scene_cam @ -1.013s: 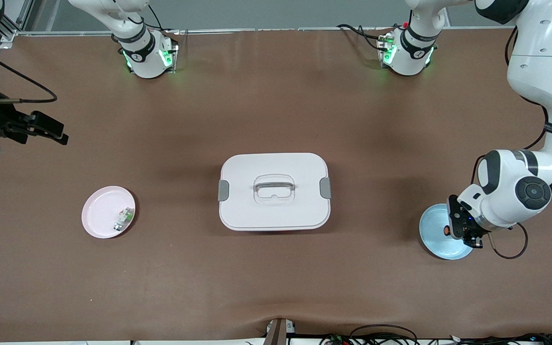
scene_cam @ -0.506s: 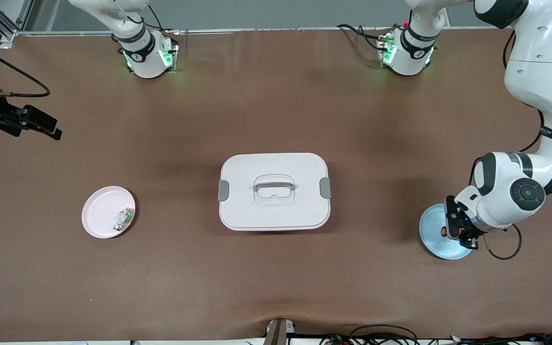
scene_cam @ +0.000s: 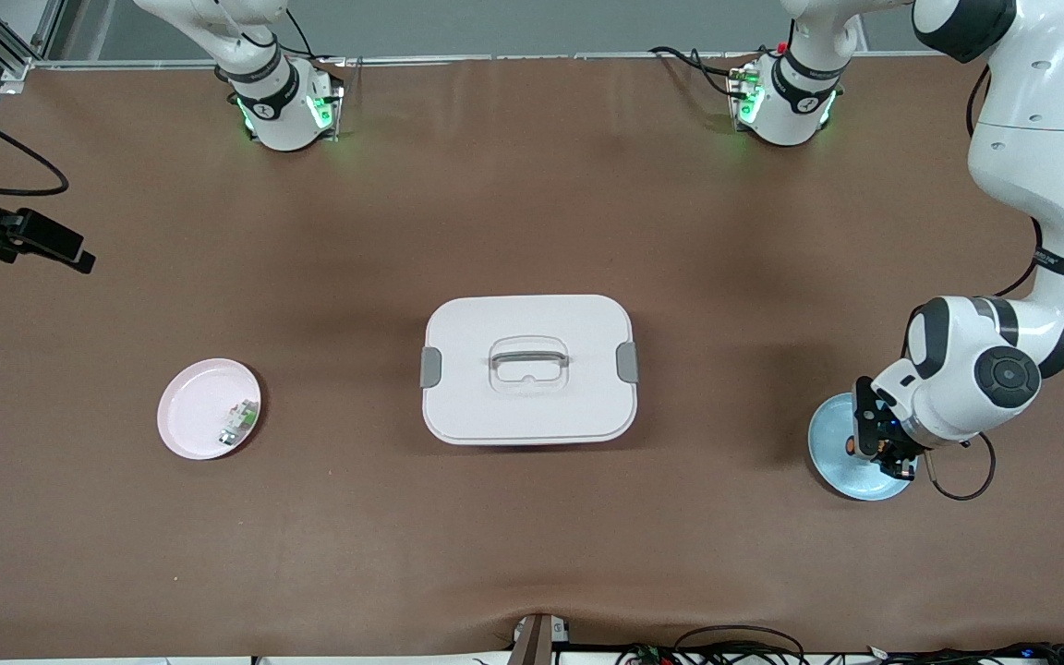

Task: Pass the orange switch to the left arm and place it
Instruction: 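Lower the switch onto the light-blue plate and open the left gripper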

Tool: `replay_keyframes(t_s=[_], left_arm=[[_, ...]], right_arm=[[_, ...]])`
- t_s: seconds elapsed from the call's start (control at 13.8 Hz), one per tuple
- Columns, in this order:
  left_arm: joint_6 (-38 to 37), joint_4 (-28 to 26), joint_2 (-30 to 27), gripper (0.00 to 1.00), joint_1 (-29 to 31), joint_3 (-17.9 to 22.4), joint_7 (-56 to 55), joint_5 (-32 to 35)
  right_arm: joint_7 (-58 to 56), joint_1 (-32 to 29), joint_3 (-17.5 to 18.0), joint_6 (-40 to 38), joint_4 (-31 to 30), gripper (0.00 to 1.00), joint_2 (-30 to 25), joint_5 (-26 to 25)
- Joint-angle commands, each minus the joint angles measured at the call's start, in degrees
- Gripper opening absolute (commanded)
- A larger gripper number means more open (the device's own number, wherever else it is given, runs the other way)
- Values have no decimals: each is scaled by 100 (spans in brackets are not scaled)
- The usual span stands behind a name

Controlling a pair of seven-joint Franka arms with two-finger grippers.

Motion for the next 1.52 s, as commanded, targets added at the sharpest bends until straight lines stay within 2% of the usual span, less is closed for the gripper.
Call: replay_keyframes(t_s=[0.0,0.07,0.14,0.36,0.43,0.58,0.65,0.8,0.94,1.08,1.45], left_arm=[[88,-23,-12,63,17,-18,52,110],[88,-23,-12,100,34,-26,17,49],[88,-5,-12,100,43,-26,43,48],[88,30,-64,100,8,-26,105,83],[80,48,-90,100,8,-35,105,83],[1,100,-204,100,17,-53,96,57],[-69,109,-292,100,26,-87,87,22],[-376,214,-424,100,61,-105,35,-222],[-998,538,-469,100,35,-105,-62,-644],[-1588,846,-538,100,52,-105,-377,-742],[-2327,874,-1056,100,26,-184,-1641,-787]], right_arm=[[99,-70,41,-110,-11,100,-126,37],[56,-79,32,-232,41,100,-118,46],[30,-79,15,-476,25,100,-135,55],[-260,60,-100,-120,-28,100,-205,38],[-261,227,-291,-66,-37,100,-205,20],[-261,919,-1097,-83,-63,100,-205,28],[-261,1079,-1302,-110,-63,100,-205,28],[-261,1090,-1365,-145,-72,100,-214,28],[-261,1116,-1374,-145,-81,100,-240,28],[-269,1203,-1365,-110,-125,100,-302,-41],[-593,1213,-1357,30,-274,100,-407,-121]])
